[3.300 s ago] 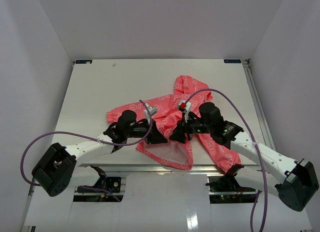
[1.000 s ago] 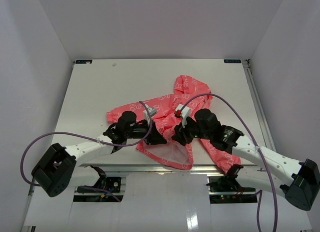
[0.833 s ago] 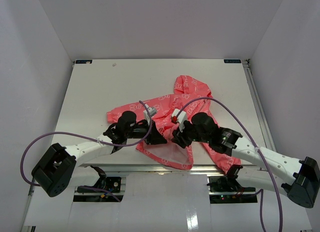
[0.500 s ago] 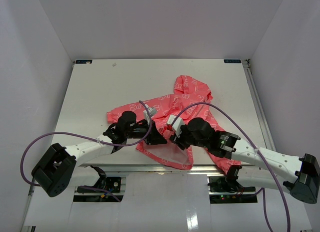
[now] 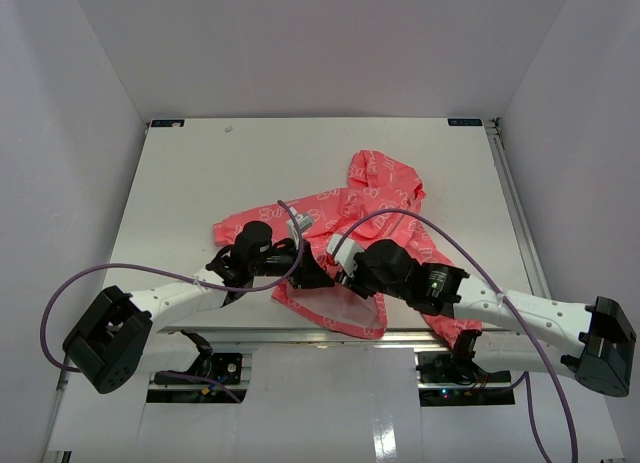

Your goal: Zip up the jacket

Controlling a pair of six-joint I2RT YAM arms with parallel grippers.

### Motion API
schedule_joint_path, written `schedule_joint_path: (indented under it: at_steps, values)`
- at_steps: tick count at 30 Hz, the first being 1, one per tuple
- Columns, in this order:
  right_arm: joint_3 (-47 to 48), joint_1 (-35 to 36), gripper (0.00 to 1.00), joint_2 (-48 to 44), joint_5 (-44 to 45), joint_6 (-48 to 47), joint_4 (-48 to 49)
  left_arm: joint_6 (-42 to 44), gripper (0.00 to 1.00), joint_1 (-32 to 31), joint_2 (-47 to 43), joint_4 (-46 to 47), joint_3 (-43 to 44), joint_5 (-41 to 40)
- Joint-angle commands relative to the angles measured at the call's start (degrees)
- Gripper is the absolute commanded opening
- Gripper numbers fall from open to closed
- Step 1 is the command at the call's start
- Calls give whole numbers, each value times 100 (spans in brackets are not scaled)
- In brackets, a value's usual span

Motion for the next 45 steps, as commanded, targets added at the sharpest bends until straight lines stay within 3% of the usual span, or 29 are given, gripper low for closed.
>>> schedule_joint_path:
  at_steps: [1,9,17,26,35,45]
  values:
    - [221,117,49,95,219,-77,277,-9,0,32,-186,167,-17,129]
    - [201,121,44,130,511,-95,462,-7,0,32,-186,165,-19,138]
    - [24,136,22,-78,630,-95,794,2,0,39,-168,157,-4,138]
    - [27,152,32,21,461,141,807,11,0,32,-177,148,3,124]
    - [636,152,32,-19,1694,2462,2,55,0,32,-150,96,20,67]
    - [899,387,33,-289,2178,3702,-352,69,0,35,-133,63,26,-2]
